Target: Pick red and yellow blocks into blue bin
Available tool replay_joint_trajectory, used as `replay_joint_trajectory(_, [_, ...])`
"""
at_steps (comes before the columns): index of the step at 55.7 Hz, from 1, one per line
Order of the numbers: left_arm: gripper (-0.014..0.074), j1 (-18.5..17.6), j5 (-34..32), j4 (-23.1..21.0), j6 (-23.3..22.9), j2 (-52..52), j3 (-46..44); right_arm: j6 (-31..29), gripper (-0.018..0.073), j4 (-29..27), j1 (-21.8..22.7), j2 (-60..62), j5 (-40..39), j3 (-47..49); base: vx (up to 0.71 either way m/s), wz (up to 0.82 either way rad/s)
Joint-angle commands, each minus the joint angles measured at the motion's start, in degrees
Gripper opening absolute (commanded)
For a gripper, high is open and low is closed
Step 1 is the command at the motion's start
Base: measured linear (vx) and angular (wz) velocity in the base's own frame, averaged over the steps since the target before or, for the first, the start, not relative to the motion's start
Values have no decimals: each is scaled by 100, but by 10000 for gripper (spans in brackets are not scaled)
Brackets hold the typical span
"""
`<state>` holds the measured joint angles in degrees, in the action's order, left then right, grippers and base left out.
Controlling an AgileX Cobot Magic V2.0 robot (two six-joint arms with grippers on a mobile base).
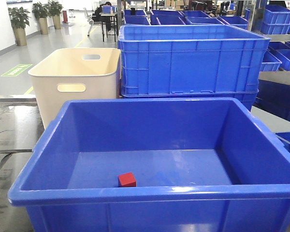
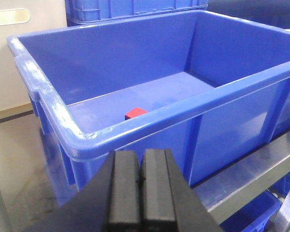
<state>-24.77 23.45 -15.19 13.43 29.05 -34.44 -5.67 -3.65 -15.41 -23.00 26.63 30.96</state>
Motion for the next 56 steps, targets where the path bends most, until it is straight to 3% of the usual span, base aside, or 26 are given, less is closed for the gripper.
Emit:
replay_joint_trajectory(1, [1,-18,-439,-59,-48,7,-138,-19,-10,17,2,-40,-453,152,0,0])
replay_joint_trajectory(10, [0,-18,-451,14,-48,7,-128,-19,-10,17,2,-40,-453,152,0,0])
replay_joint_trajectory(17, [0,118,-1043,990,-59,-258,293,-19,-10,17,2,-40,-453,152,0,0])
replay_joint_trajectory(26, [0,1023,-2139,1134,-60,-1356,1512,-19,-10,17,2,-40,-453,152,0,0])
replay_joint_trajectory(33, [0,1914,-2200,1122,-223,-2335,2475,-19,-10,17,2,-40,-453,152,0,0])
replay_joint_trajectory(40, [0,2464,-2229,1122,-498,-3042,3198,-19,-10,17,2,-40,-453,152,0,0])
replay_joint_trajectory(44, [0,2572,-2533,1127,-515,-3061,3536,-19,-10,17,2,-40,-447,152,0,0])
replay_joint_trajectory(56, [0,2579,-2288,1147,-507,-3068,3501,-19,-10,17,2,-42,-441,152,0,0])
